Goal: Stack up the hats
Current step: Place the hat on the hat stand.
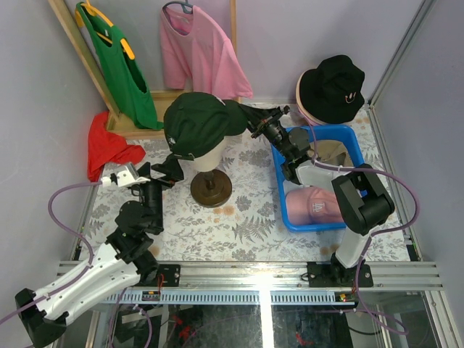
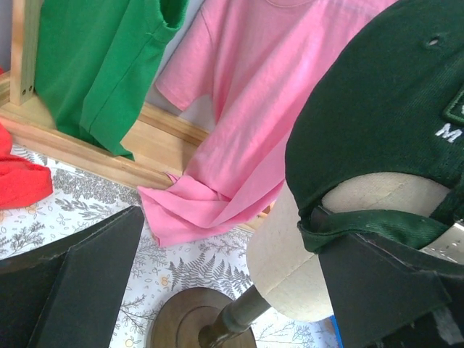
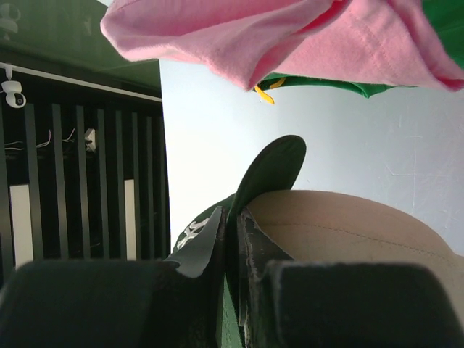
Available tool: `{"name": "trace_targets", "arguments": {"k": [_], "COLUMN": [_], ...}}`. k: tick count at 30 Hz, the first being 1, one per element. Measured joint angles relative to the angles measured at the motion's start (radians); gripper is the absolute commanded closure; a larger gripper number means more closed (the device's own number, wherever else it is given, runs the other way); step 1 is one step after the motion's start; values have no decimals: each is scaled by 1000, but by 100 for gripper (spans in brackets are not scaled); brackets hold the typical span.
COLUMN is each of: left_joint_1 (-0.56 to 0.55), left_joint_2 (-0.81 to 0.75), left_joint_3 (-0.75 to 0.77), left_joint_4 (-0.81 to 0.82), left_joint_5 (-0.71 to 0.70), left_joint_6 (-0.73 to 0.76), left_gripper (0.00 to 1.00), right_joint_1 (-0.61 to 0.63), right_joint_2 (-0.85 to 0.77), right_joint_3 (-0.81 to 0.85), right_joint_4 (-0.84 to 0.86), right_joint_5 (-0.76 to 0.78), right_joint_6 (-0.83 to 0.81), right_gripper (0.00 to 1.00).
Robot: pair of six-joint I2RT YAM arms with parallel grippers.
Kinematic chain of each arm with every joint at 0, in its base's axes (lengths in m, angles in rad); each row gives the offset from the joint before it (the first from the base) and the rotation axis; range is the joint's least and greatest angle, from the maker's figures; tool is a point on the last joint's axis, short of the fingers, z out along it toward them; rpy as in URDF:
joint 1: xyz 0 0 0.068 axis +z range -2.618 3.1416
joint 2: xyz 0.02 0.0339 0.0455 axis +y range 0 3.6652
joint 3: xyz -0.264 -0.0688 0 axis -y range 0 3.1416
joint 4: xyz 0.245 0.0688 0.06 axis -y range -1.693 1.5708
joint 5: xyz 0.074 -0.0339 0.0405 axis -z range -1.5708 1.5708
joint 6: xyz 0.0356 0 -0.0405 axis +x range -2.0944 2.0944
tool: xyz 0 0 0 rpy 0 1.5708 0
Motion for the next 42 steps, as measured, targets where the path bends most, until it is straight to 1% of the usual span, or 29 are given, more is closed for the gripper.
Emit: {"name": "trace_targets", "arguments": {"k": [4,9,14,19,23,27,31,34,37,42], "left_joint_1": [11,17,18,17,14,13,15,50,103,130], "left_joint_2": [-8,0,4,28,98,211,301,340,364,372], "left_joint_3": [24,76,112,174,248,328,384,404,411,389], "left_joint_4": [-52,-160,-248,-373,-485,-575,-594,-577,-541,-445], "left_joint_5": [67,148,167,113,25,-61,-117,-99,-35,55], "left_joint_6": [8,19,-13,-100,-193,-294,-322,-302,-285,-241], "left_gripper": [0,0,0,0,0,0,0,0,0,0], "right_joint_1": [0,-4,-7,-7,-6,-5,7,22,33,40], "right_joint_2": [13,19,8,-48,-134,-313,-484,-578,-633,-685], "right_joint_3": [3,11,15,-3,-55,-137,-194,-215,-255,-345], "right_joint_4": [1,-5,-34,-109,-181,-328,-488,-586,-615,-578], "right_joint_5": [9,35,35,36,58,123,210,265,286,304], "right_joint_6": [15,35,33,-8,-74,-193,-309,-380,-401,-384], "right_gripper": [100,100,100,100,100,100,100,100,100,98]}}
